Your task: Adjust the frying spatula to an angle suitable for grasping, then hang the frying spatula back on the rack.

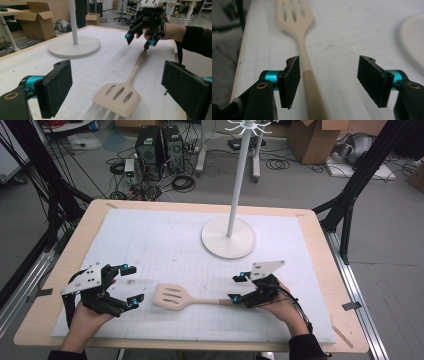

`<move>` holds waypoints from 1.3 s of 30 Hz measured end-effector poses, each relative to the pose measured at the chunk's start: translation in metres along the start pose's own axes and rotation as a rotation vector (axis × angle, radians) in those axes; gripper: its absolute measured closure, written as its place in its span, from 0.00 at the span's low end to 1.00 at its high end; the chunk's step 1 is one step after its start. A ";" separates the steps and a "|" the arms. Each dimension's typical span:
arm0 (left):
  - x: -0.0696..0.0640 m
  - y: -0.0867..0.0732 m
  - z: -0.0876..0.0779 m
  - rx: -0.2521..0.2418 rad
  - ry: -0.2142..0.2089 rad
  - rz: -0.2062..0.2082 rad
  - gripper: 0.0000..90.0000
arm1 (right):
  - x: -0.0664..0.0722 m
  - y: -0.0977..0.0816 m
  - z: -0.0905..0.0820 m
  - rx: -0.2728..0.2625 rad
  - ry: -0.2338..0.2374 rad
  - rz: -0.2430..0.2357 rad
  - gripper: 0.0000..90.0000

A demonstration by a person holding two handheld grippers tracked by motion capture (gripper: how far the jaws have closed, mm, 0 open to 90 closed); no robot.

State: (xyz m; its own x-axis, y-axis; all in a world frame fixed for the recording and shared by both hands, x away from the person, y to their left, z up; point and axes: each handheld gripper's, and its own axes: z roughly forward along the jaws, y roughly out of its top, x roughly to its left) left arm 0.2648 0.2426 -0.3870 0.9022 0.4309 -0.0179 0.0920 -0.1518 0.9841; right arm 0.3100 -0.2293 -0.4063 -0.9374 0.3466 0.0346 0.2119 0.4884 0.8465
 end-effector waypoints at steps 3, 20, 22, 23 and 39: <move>0.001 0.000 0.001 0.003 0.000 -0.002 0.11 | -0.002 -0.012 -0.026 -0.117 -0.077 0.072 0.31; 0.010 0.004 0.009 -0.001 0.007 -0.009 0.12 | -0.008 -0.049 -0.082 -0.338 -0.272 0.271 0.13; 0.010 0.004 0.011 0.000 0.006 -0.008 0.12 | -0.008 -0.050 -0.084 -0.345 -0.280 0.275 0.13; 0.010 0.004 0.011 0.001 0.003 -0.004 0.12 | -0.009 -0.051 -0.086 -0.348 -0.284 0.277 0.13; -0.001 0.021 0.030 -0.006 -0.076 0.002 0.12 | -0.009 -0.054 -0.100 -0.377 -0.315 0.263 0.13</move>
State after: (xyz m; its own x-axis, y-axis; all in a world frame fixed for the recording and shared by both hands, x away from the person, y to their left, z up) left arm 0.2786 0.2126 -0.3712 0.9320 0.3613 -0.0287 0.0874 -0.1472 0.9852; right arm 0.2791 -0.3391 -0.3996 -0.7260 0.6692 0.1583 0.2592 0.0531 0.9644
